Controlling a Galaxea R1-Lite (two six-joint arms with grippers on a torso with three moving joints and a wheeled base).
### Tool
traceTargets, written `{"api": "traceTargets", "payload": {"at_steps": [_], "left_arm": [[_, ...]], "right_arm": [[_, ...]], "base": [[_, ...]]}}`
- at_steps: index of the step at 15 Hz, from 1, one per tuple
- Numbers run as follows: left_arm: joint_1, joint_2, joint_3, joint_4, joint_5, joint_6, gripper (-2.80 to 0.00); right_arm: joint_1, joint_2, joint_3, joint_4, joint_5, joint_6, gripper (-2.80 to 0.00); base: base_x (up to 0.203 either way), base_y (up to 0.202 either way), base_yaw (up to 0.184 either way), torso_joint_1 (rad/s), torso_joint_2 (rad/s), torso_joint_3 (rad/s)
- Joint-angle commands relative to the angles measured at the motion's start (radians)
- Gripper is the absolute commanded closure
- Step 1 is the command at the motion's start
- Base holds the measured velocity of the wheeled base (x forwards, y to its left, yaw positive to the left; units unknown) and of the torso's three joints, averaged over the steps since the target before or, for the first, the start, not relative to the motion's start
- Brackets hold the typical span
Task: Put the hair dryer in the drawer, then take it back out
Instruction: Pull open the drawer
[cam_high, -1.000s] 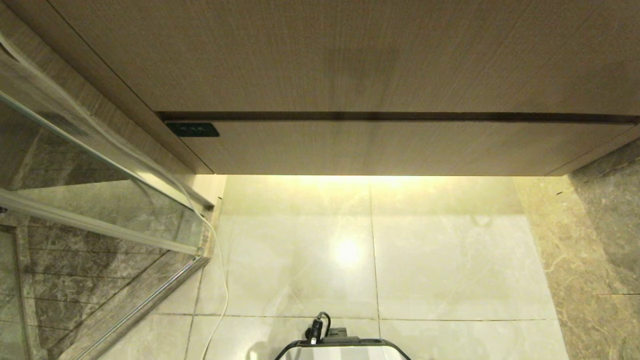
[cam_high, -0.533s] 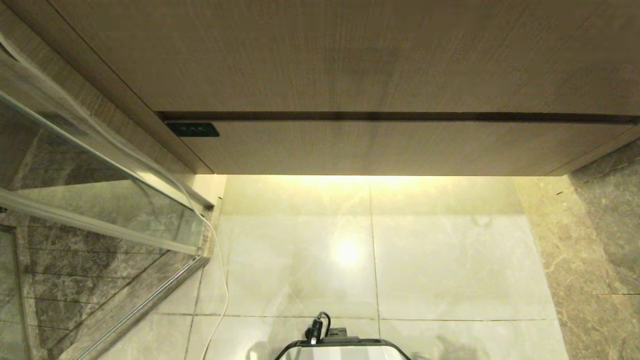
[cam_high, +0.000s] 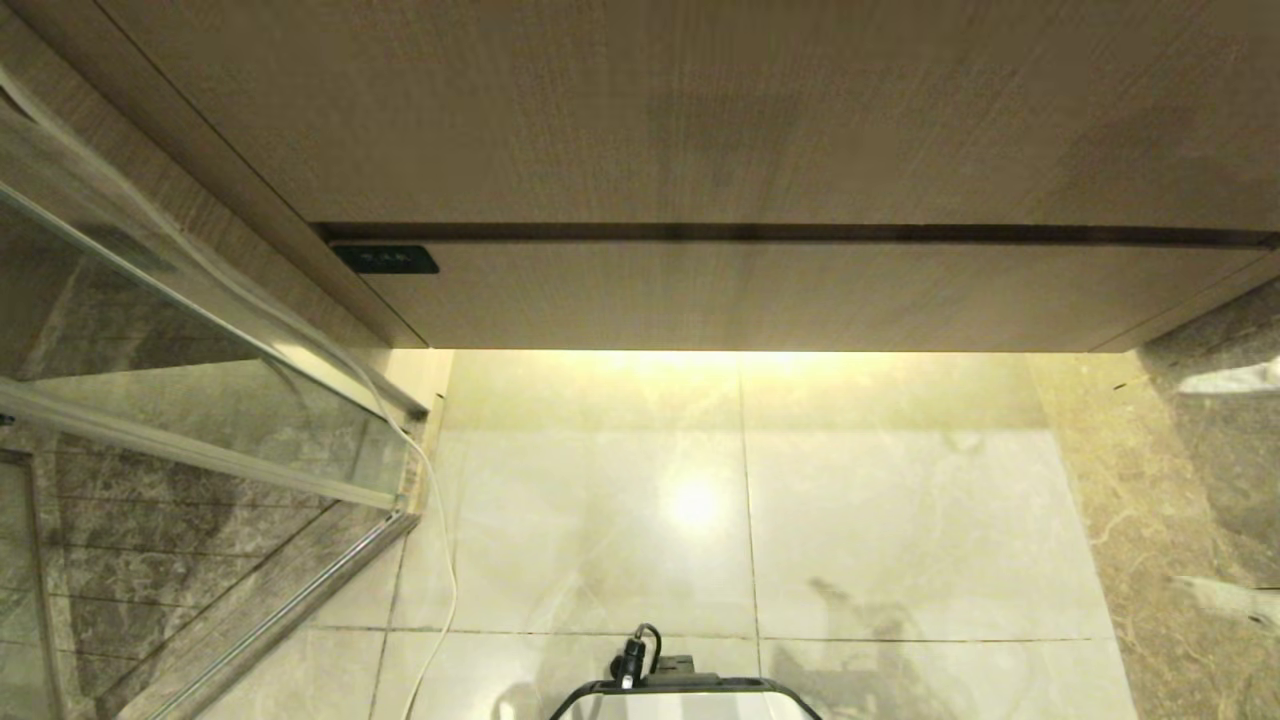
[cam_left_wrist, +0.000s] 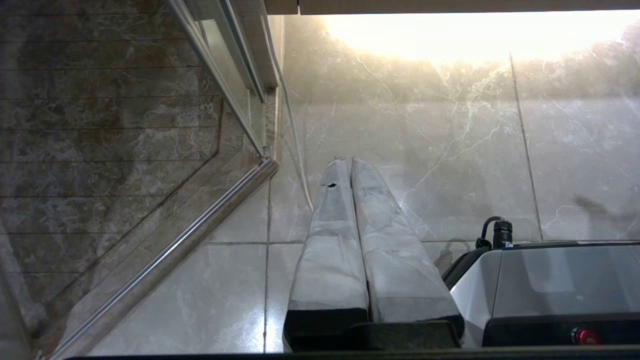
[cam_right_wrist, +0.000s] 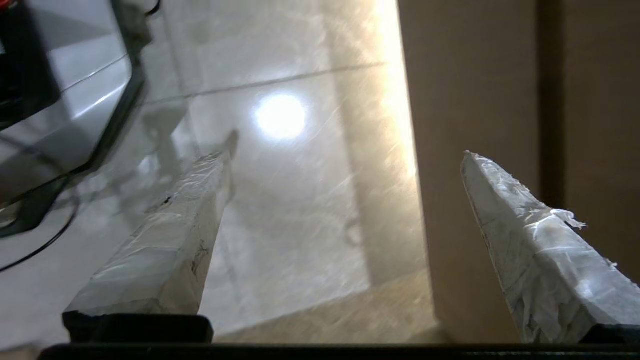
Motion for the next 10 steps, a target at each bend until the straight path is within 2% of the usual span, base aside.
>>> {"api": "traceTargets", "payload": {"at_steps": [1,7,10], "left_arm": [[0.001,0.0,0.0,0.0,0.0,0.0,0.0],[0.001,0.0,0.001,0.0,0.0,0.0,0.0],[0.001,0.0,0.0,0.0,0.0,0.0,0.0]], "right_arm": [[0.009,0.12,0.006,-0.141,0.005,-0.017,-2.8],[0.009,0.328,0.039,-0.547,0.009,-0.043,-2.8],[0.008,0.416,0.052,-0.632,0.011,-0.045,-2.8]], "base": [[0.0,0.0,0.0,0.0,0.0,0.0],[0.0,0.0,0.0,0.0,0.0,0.0],[0.0,0.0,0.0,0.0,0.0,0.0]]}}
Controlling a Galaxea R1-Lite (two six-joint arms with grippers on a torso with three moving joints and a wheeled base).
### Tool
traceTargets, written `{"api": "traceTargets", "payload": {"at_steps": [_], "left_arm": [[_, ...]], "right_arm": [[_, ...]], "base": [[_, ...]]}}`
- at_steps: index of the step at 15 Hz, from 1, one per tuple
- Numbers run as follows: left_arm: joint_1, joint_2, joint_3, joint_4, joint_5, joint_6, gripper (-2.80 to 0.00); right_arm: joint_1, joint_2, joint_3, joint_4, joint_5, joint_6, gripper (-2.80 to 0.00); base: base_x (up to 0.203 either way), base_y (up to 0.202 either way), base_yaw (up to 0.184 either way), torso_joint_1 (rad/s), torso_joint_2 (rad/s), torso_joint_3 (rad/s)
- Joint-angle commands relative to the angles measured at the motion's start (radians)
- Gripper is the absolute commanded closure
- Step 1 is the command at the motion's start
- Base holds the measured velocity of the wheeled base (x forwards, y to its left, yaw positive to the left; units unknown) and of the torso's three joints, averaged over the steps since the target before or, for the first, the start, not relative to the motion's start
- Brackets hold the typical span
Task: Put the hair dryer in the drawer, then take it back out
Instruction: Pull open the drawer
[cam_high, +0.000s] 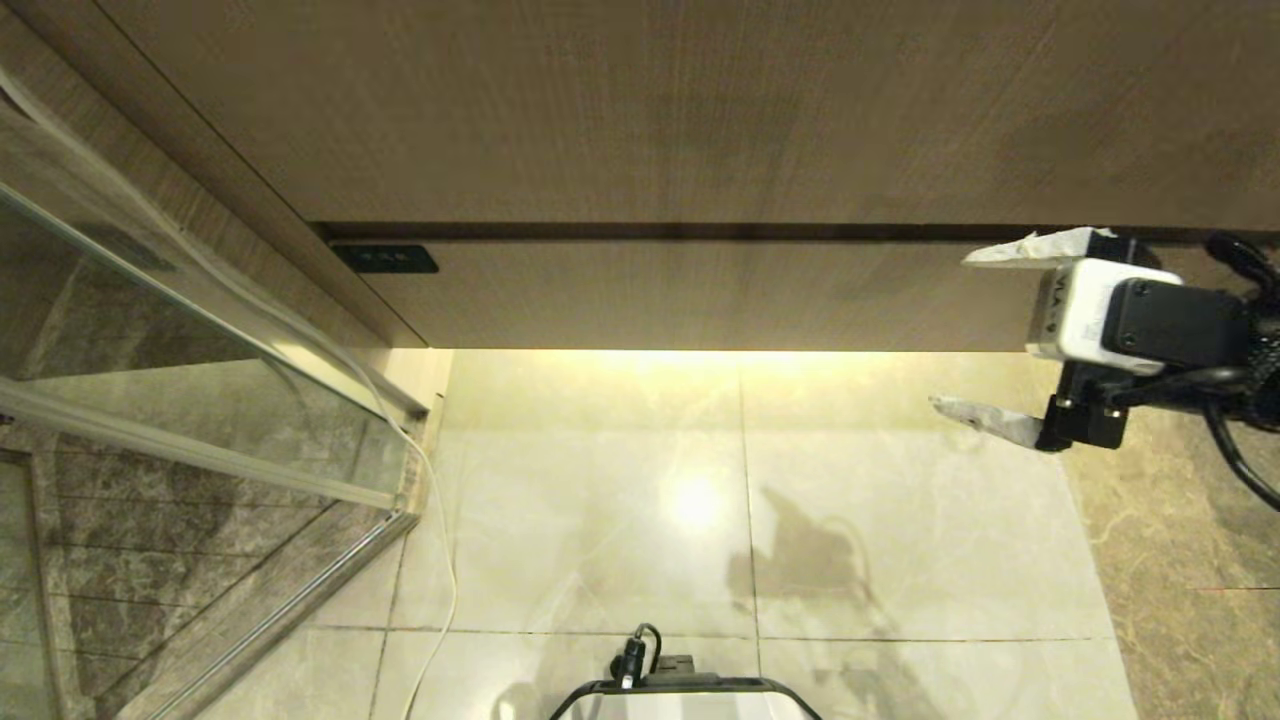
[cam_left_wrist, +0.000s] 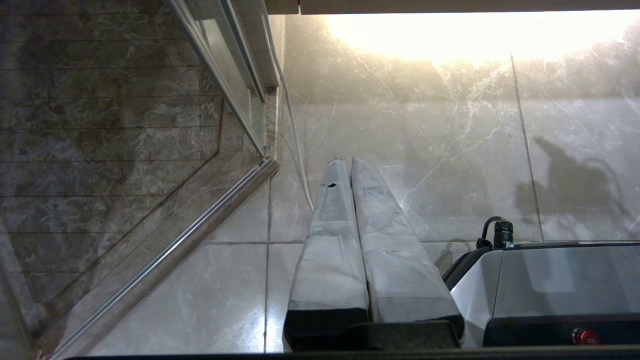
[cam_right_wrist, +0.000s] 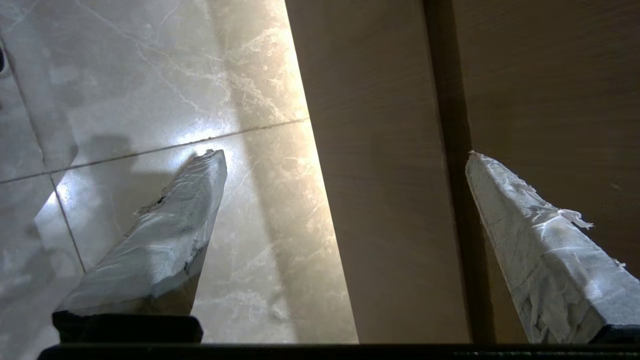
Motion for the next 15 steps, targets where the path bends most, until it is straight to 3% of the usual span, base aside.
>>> {"api": "traceTargets", "payload": {"at_steps": [1,5,9,15], "left_arm": [[-0.001,0.0,0.002,0.0,0.0,0.0,0.0],[-0.001,0.0,0.0,0.0,0.0,0.0,0.0],[-0.001,0.0,0.002,0.0,0.0,0.0,0.0],[-0.001,0.0,0.0,0.0,0.0,0.0,0.0]], "right_arm": [[0.0,0.102,0.004,-0.062,0.006,-0.007,-2.8],[-0.032,0.213,-0.023,-0.209,0.03,-0.011,-2.8],[-0.115,0.281,-0.078,-0.219,0.054,-0.042,-2.8],[-0.152,0.381,-0.188,-0.223,0.09,-0.05,-2.8]], "base": [[0.0,0.0,0.0,0.0,0.0,0.0],[0.0,0.0,0.0,0.0,0.0,0.0],[0.0,0.0,0.0,0.0,0.0,0.0],[0.0,0.0,0.0,0.0,0.0,0.0]]}}
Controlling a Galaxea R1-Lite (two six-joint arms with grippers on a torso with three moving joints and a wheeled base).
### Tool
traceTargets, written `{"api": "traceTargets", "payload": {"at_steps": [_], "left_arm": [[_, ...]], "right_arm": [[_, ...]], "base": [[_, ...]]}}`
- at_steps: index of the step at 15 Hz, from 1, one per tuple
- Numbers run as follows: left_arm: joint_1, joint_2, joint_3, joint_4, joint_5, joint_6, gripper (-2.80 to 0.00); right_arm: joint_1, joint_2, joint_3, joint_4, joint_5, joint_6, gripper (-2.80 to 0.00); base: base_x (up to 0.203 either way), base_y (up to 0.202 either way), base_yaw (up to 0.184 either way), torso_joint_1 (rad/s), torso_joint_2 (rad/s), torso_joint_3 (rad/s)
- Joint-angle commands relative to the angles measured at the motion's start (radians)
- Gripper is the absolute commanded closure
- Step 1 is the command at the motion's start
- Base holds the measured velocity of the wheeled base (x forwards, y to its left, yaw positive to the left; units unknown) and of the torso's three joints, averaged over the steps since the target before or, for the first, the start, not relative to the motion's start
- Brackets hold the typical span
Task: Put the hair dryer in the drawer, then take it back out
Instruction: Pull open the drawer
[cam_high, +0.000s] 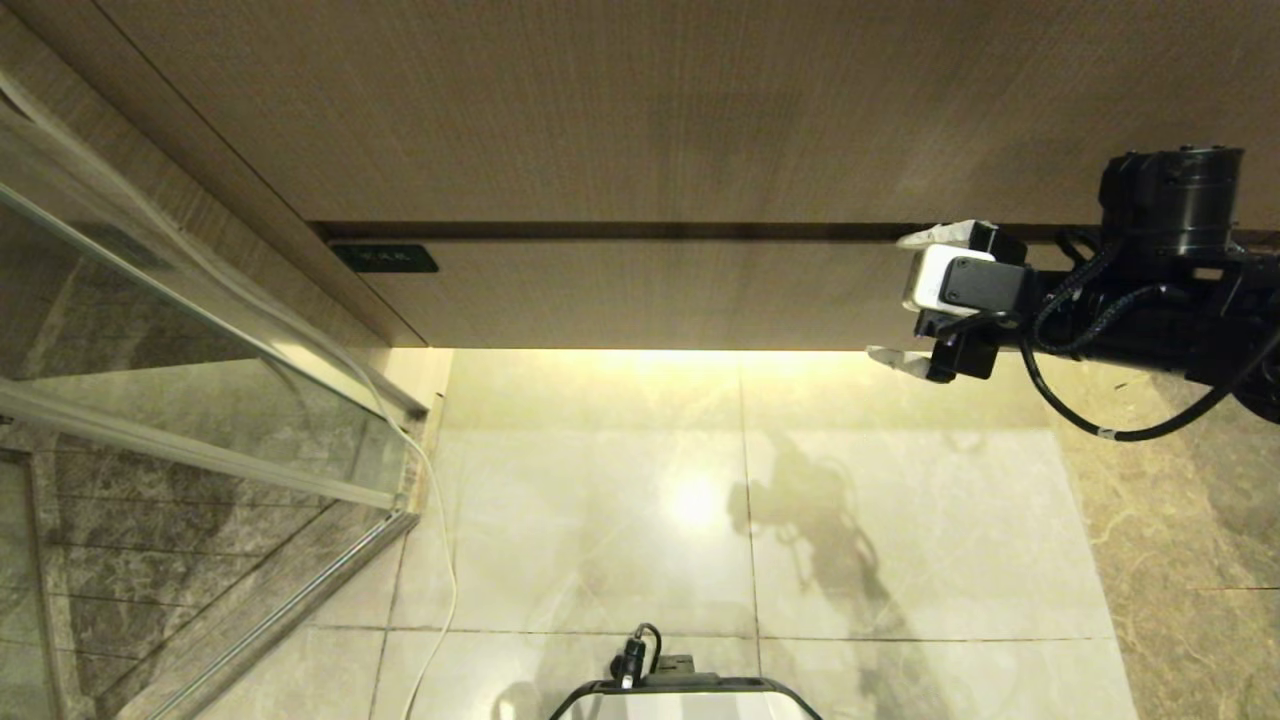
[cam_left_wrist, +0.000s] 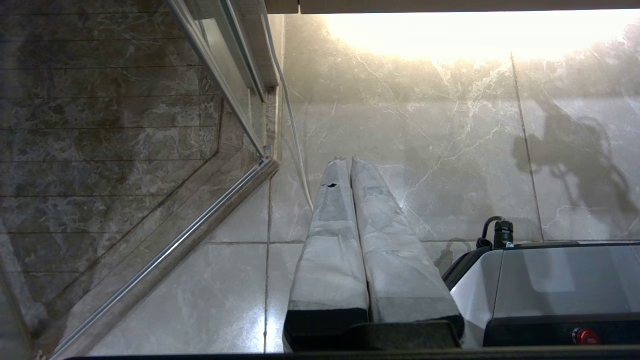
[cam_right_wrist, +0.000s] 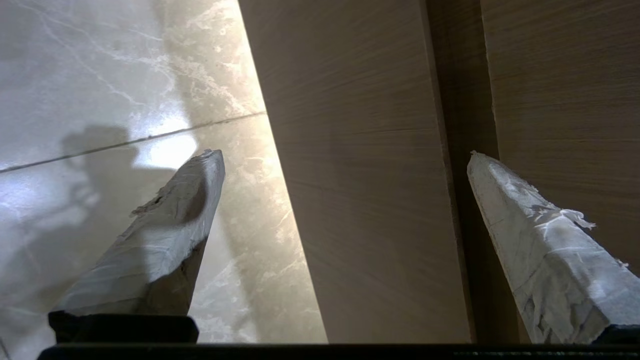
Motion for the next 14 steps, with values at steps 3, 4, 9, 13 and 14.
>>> {"api": "traceTargets", "payload": {"at_steps": [3,4,9,13,14], "left_arm": [[0.001,0.0,0.0,0.0,0.0,0.0,0.0],[0.0,0.0,0.0,0.0,0.0,0.0,0.0],[0.0,0.0,0.0,0.0,0.0,0.0,0.0],[0.0,0.0,0.001,0.0,0.0,0.0,0.0],[0.0,0.0,0.001,0.0,0.0,0.0,0.0]], "right_arm": [[-0.034,0.085,-0.089,-0.003,0.016,-0.006,-2.8],[-0.044,0.097,-0.099,-0.003,0.017,-0.007,-2.8],[-0.069,0.134,-0.126,-0.003,0.017,-0.006,-2.8],[-0.077,0.15,-0.135,-0.016,0.019,-0.005,-2.8],[-0.077,0.151,-0.133,-0.032,0.02,-0.004,-2.8]], "base": [[0.0,0.0,0.0,0.0,0.0,0.0],[0.0,0.0,0.0,0.0,0.0,0.0],[0.0,0.0,0.0,0.0,0.0,0.0],[0.0,0.0,0.0,0.0,0.0,0.0],[0.0,0.0,0.0,0.0,0.0,0.0]]}}
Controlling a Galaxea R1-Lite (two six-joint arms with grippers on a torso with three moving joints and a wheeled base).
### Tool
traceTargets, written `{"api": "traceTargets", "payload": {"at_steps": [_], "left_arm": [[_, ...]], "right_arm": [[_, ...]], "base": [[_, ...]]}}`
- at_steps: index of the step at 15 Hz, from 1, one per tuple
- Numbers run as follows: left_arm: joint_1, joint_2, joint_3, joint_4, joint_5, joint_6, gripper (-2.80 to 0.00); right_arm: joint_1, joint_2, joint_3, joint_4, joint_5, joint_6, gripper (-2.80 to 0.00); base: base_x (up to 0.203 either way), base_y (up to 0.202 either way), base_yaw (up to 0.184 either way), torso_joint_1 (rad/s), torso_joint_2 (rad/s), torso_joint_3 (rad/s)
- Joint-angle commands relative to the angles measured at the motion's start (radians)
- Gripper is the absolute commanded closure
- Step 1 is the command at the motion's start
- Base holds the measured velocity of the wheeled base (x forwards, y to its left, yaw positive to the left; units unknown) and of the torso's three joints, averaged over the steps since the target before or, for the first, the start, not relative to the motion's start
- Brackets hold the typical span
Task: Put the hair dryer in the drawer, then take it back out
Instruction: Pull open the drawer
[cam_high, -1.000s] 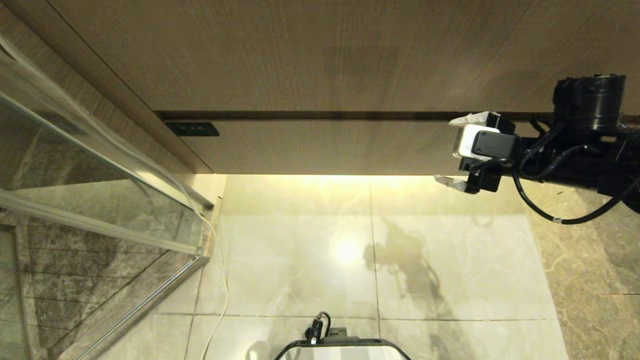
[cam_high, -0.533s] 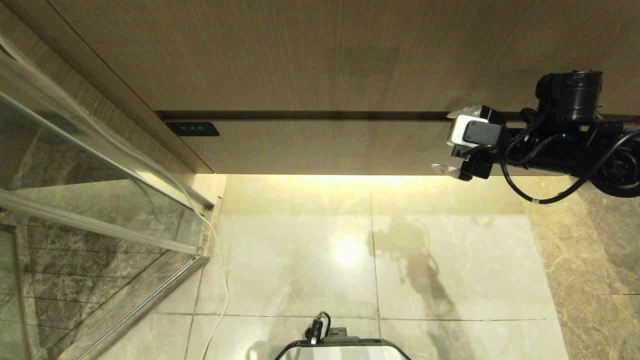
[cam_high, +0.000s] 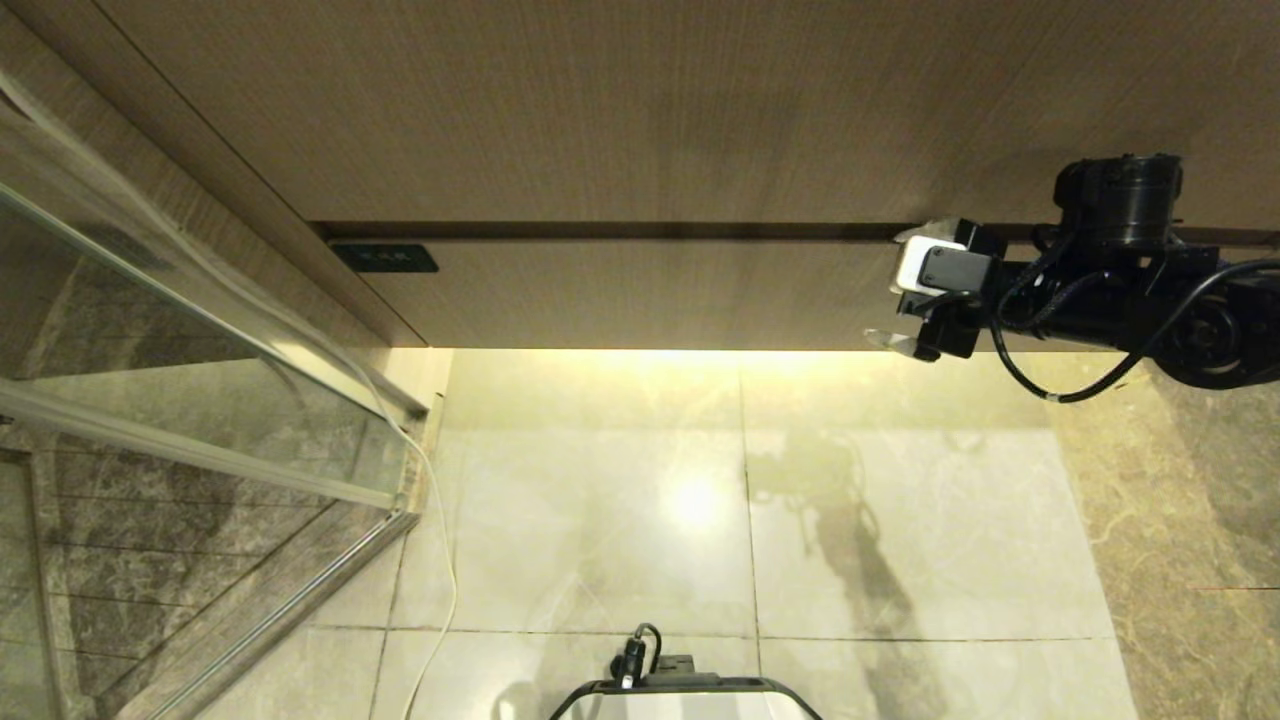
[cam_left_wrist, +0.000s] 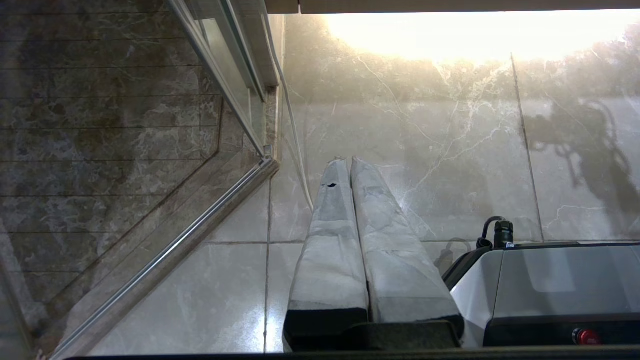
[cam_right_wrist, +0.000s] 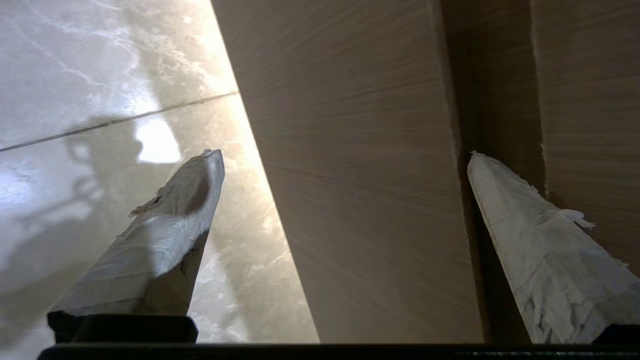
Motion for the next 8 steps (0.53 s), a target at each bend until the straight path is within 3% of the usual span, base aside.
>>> {"api": "traceTargets", "payload": {"at_steps": [1,8], "left_arm": [[-0.001,0.0,0.0,0.0,0.0,0.0,0.0],[-0.001,0.0,0.0,0.0,0.0,0.0,0.0]], "right_arm": [[-0.002,0.009,0.003,-0.033,0.004,-0.005,-2.8],[-0.002,0.036,0.014,-0.087,0.017,-0.005,-2.8]], "base": [[0.0,0.0,0.0,0.0,0.0,0.0],[0.0,0.0,0.0,0.0,0.0,0.0]]}}
